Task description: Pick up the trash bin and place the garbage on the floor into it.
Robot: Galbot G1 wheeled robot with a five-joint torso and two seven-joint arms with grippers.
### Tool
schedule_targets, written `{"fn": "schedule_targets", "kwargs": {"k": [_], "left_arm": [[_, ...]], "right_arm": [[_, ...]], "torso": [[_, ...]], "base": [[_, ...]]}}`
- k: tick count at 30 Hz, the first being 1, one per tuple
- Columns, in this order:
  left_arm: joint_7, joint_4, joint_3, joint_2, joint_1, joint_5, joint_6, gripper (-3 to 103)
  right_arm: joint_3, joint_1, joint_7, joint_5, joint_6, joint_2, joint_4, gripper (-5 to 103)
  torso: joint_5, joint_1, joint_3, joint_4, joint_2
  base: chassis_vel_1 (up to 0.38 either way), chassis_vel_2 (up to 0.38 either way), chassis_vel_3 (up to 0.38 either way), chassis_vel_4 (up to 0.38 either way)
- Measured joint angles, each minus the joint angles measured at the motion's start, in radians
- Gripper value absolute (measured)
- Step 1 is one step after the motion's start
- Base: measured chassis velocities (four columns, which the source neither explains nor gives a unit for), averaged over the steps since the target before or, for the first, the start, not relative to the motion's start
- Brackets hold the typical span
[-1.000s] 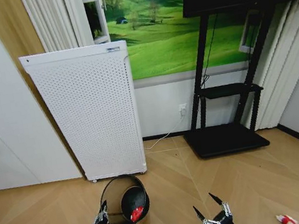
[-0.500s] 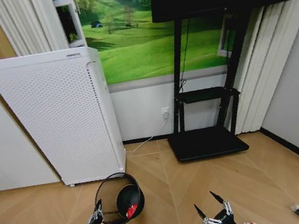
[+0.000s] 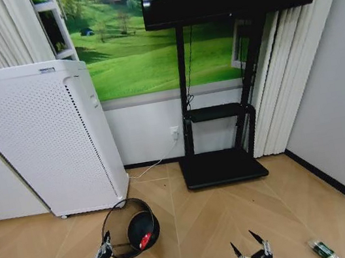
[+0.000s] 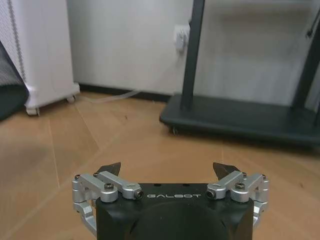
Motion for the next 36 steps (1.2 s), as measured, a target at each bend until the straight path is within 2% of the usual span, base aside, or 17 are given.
{"fn": "schedule_targets", "kwargs": {"k": [4, 9, 11, 15, 25, 29, 30, 36], "left_arm": [[0.000, 0.003, -0.003, 0.009, -0.004, -0.005, 0.000, 7], [0.000, 0.011, 0.006, 0.025, -0.020, -0.008, 0.007, 7], [0.000, 0.009, 0.010, 0.025, -0.023, -0.008, 0.013, 7], [0.000, 0.010, 0.010, 0.021, -0.025, -0.005, 0.013, 7], [-0.002, 0.004, 0.010, 0.018, -0.025, 0.002, 0.013, 7], [-0.003, -0.005, 0.009, 0.020, -0.020, 0.002, 0.014, 7], [-0.003, -0.011, 0.008, 0.021, -0.016, 0.002, 0.014, 7], [-0.004, -0.040, 0.007, 0.019, 0.000, -0.005, 0.017, 7]], "right_arm": [[0.006, 0.015, 0.048, -0.016, -0.035, -0.005, -0.050, 100], [0.038, 0.075, 0.109, -0.062, -0.053, -0.004, -0.191, 94], [0.049, 0.081, 0.139, -0.058, -0.090, -0.007, -0.224, 93], [0.054, 0.065, 0.144, -0.068, -0.116, -0.012, -0.239, 91], [0.049, 0.065, 0.137, -0.119, -0.094, 0.008, -0.262, 91], [0.048, 0.073, 0.143, -0.145, -0.106, 0.008, -0.266, 90], [0.048, 0.076, 0.149, -0.155, -0.111, 0.008, -0.270, 84], [0.050, 0.085, 0.195, -0.182, -0.134, 0.008, -0.286, 79]], "torso": [[-0.0003, 0.000, 0.000, -0.0001, 0.000], [0.0004, 0.000, 0.000, 0.0000, 0.000], [0.0001, 0.000, 0.000, 0.0000, 0.000], [-0.0002, 0.000, 0.000, 0.0000, 0.000], [0.0001, 0.000, 0.000, 0.0002, 0.000], [0.0000, 0.000, 0.000, 0.0001, 0.000], [0.0000, 0.000, 0.000, 0.0000, 0.000], [0.0000, 0.000, 0.000, 0.0000, 0.000]], "base": [[0.014, 0.029, -0.032, -0.033], [0.000, 0.000, 0.000, 0.000], [0.000, 0.000, 0.000, 0.000], [0.000, 0.000, 0.000, 0.000], [0.000, 0.000, 0.000, 0.000], [0.000, 0.000, 0.000, 0.000], [0.000, 0.000, 0.000, 0.000], [0.000, 0.000, 0.000, 0.000]]}}
